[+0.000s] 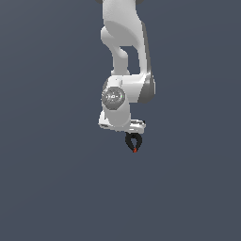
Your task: Pick up the object and move it to a goal position.
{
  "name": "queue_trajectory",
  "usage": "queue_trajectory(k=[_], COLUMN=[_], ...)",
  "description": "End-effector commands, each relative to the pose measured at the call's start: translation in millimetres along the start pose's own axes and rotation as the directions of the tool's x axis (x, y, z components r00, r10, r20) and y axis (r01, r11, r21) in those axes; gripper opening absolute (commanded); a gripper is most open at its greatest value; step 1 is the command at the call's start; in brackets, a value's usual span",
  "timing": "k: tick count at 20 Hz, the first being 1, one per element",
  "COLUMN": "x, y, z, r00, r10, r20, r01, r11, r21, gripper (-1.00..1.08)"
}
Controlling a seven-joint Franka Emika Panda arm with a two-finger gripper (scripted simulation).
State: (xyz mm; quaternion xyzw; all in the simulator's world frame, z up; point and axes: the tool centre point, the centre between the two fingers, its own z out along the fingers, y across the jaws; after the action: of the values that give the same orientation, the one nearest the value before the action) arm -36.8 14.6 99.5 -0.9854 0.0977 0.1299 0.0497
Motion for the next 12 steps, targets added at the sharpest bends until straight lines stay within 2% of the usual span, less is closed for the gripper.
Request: queue_trajectory(k=[1, 7, 12], x=[-14, -49, -70], y=[-14, -49, -70], z=[21, 61, 79], r00=[0.995, 0.947, 0.898], r10=[0.044, 0.124, 0.156], r20=[0.089, 0.296, 0.412], r01=[-0.047, -0.156, -0.215], r11=[0.998, 0.984, 0.971], r21=[0.033, 0.086, 0.101], gripper=[0.28, 0.28, 0.28])
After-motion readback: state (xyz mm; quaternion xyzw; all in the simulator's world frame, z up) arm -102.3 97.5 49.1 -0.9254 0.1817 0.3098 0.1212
